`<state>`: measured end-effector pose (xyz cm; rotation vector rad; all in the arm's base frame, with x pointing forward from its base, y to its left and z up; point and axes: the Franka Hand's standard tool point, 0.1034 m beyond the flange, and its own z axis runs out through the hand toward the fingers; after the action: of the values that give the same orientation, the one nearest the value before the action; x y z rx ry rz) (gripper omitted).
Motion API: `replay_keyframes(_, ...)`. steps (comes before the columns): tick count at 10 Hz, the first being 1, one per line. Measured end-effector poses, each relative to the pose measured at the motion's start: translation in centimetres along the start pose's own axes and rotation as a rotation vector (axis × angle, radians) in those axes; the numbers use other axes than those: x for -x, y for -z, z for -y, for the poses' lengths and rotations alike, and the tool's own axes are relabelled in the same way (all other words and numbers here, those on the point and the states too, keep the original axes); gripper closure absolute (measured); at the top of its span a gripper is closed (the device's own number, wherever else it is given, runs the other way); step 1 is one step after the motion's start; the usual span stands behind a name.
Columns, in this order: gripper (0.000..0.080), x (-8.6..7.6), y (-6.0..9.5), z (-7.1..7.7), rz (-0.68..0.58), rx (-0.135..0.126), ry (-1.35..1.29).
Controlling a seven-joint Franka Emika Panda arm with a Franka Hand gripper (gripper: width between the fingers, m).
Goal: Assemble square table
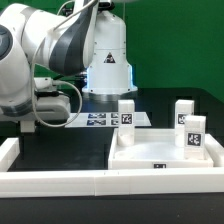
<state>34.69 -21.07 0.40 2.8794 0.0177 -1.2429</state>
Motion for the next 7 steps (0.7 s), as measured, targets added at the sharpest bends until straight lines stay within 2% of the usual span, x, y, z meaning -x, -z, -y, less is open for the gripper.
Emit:
replay_keyframes(2, 0.0511, 0.0, 0.1, 0.1, -0.001, -0.001, 0.0)
replay_keyframes(3, 0.0511, 0.3, 0.8, 0.5, -0.001, -0.007, -0.002)
replay_keyframes(6, 0.0509, 1.6, 4.4, 2.7, 0.0, -0.019, 0.012)
replay_keyframes(7, 0.0509, 2.4, 5.9, 3.6, 0.009, -0.035, -0.015)
